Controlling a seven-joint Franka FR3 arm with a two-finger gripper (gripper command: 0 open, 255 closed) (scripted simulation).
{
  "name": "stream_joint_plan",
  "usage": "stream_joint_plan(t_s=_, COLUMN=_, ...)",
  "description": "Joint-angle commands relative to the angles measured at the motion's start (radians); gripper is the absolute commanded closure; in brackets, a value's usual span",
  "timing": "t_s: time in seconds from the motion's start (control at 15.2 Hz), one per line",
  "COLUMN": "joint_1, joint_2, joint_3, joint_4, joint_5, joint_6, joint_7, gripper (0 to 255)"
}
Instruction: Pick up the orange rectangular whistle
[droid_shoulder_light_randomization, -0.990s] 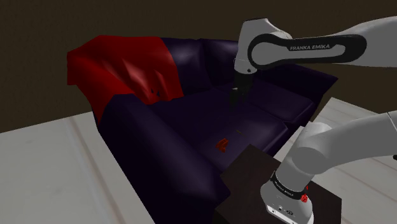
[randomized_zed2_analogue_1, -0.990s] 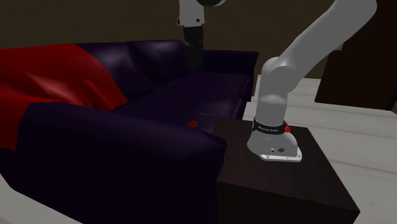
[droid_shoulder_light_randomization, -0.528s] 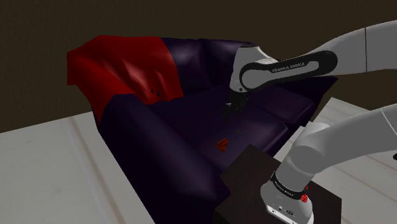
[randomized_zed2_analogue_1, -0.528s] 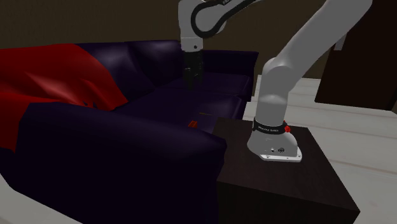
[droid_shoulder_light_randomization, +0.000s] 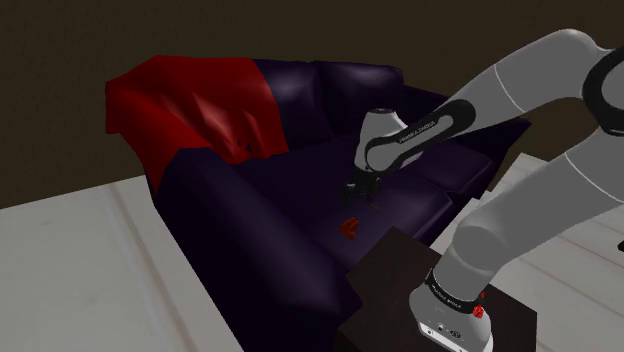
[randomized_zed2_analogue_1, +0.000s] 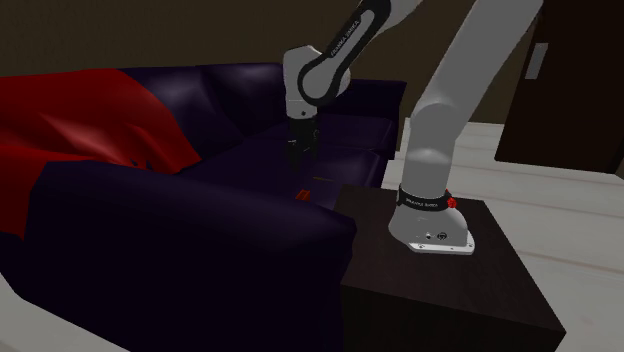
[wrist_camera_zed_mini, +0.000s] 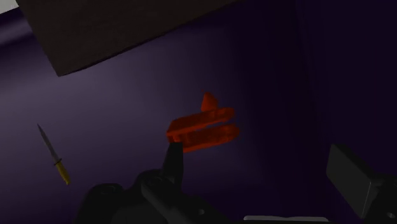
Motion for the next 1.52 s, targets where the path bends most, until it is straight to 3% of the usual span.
stream_joint_plan(t_s=0.0, joint_1=-0.019, joint_2=0.080, joint_3=-0.009, joint_4=-0.008, joint_5=-0.001, joint_6=0.098, joint_7=0.023, gripper=0)
stream_joint_plan(t_s=0.53, joint_1=-0.066, joint_2=0.476, joint_3=-0.037, joint_4=0.029, joint_5=0.043, joint_6=0.476, joint_7=0.090, gripper=0)
stream_joint_plan(t_s=1.19, joint_1=-0.072, joint_2=0.654, joint_3=-0.033, joint_4=0.067, joint_5=0.054, joint_6=0.618, joint_7=0.088, gripper=0)
stream_joint_plan(t_s=1.25, joint_1=-0.073, joint_2=0.656, joint_3=-0.033, joint_4=0.068, joint_5=0.054, joint_6=0.618, joint_7=0.087, gripper=255)
stream_joint_plan(t_s=1.45, joint_1=-0.072, joint_2=0.655, joint_3=-0.033, joint_4=0.067, joint_5=0.054, joint_6=0.618, joint_7=0.087, gripper=255)
